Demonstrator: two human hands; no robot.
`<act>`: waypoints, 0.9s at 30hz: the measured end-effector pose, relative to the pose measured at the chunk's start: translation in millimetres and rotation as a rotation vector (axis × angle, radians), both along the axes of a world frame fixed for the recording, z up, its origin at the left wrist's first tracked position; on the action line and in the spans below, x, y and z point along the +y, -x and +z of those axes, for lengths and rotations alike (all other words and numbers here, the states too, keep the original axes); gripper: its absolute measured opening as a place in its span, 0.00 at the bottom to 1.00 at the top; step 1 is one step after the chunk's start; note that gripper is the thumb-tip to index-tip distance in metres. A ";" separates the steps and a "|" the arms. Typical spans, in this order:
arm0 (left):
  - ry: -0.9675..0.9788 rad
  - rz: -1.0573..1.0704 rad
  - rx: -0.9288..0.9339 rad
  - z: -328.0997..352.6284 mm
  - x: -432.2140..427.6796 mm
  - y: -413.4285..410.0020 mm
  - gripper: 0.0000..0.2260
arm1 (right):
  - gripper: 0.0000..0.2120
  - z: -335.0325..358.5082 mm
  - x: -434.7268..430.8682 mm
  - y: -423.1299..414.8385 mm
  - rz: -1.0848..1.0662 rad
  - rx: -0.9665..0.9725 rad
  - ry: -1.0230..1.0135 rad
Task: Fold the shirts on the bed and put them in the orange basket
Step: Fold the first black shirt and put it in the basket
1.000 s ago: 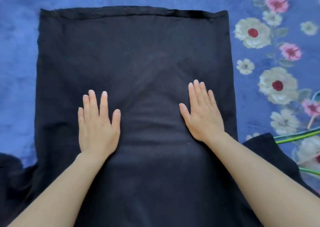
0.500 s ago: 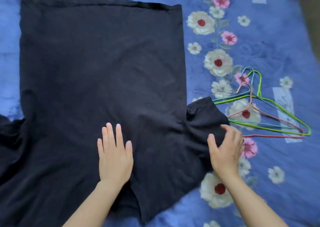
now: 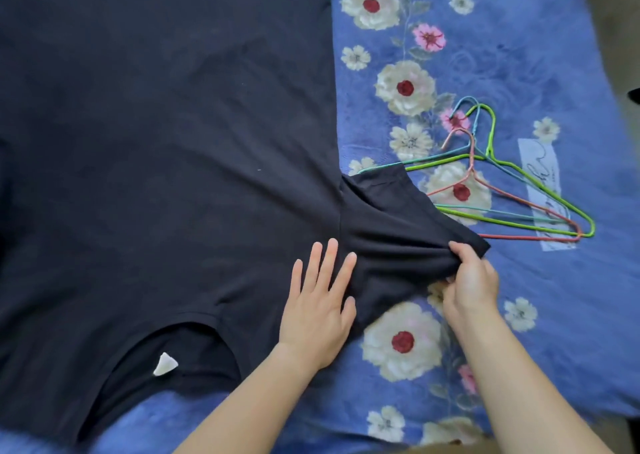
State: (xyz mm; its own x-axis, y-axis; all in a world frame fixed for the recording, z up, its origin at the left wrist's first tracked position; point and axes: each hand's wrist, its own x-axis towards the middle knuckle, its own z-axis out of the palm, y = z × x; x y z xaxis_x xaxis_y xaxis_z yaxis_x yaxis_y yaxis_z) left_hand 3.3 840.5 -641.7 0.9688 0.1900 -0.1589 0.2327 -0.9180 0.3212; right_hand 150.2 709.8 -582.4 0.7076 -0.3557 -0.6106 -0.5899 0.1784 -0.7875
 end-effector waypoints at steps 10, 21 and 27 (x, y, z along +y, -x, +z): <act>0.049 -0.095 0.092 2.3 -5.3 13.7 0.25 | 0.04 62.9 95.9 50.5 1.001 -0.319 -0.070; 0.177 -0.130 -0.032 -2.9 -20.5 58.8 0.16 | 0.24 5.1 111.8 50.2 1.792 -0.611 0.847; 0.267 -0.277 -0.183 14.2 9.7 70.7 0.20 | 0.26 -16.0 120.1 30.2 2.027 -0.605 1.275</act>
